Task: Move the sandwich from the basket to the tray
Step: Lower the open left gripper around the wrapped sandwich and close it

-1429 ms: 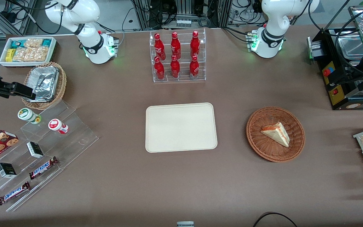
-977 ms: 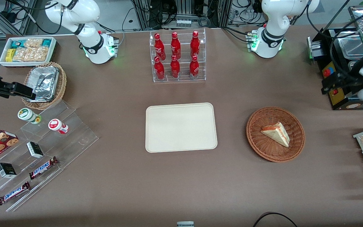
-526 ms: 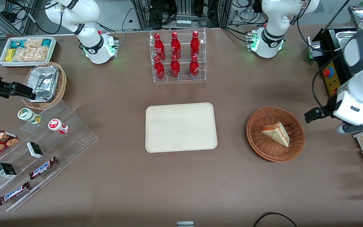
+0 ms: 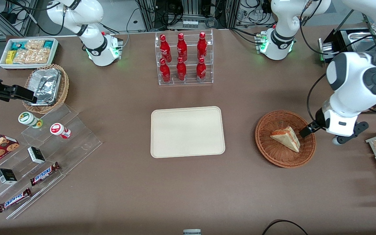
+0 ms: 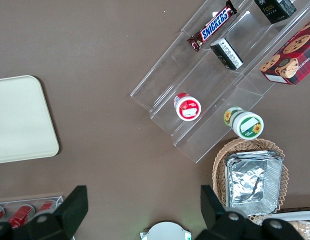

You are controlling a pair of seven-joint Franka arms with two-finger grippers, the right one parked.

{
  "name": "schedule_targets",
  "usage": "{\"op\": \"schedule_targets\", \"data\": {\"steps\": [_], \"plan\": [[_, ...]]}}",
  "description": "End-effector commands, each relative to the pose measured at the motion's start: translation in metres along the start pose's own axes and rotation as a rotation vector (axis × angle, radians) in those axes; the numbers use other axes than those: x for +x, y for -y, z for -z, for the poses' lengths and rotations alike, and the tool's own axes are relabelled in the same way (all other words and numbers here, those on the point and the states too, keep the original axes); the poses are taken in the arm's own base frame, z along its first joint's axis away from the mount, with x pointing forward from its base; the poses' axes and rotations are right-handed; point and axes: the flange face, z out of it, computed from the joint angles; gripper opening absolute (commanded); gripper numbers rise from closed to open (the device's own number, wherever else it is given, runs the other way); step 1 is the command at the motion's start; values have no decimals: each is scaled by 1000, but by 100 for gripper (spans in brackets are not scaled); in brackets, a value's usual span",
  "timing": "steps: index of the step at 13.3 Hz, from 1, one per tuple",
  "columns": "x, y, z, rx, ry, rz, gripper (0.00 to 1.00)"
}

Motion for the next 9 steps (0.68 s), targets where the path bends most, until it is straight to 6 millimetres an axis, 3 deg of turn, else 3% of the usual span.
{"op": "schedule_targets", "data": {"steps": [1, 9], "plan": [[-30, 9, -28, -52, -59, 93, 100], [-40, 4, -89, -21, -16, 148, 100]]}}
